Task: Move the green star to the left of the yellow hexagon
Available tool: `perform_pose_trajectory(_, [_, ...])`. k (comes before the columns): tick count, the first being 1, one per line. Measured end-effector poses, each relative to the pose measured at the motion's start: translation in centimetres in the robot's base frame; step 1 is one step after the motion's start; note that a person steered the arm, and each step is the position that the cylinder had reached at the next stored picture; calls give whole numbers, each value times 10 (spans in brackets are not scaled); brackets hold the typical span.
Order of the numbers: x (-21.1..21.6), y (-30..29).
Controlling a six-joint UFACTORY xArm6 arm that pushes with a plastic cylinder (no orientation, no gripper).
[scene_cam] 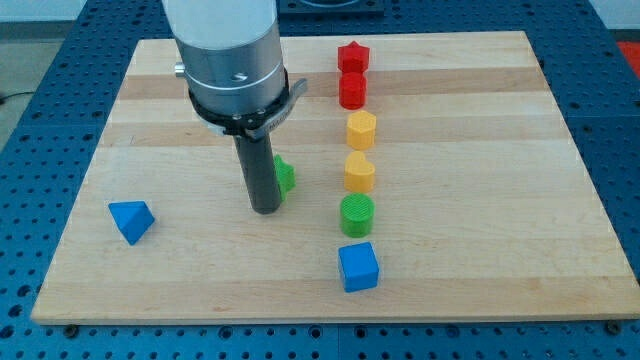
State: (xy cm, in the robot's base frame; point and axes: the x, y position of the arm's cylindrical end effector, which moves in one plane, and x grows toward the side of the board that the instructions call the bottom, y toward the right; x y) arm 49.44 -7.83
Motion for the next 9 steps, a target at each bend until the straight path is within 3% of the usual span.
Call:
perform_pose_trajectory(2, [-40,0])
perform_pose_trajectory(7, [-54,22])
perform_pose_trajectory(9, [-111,17])
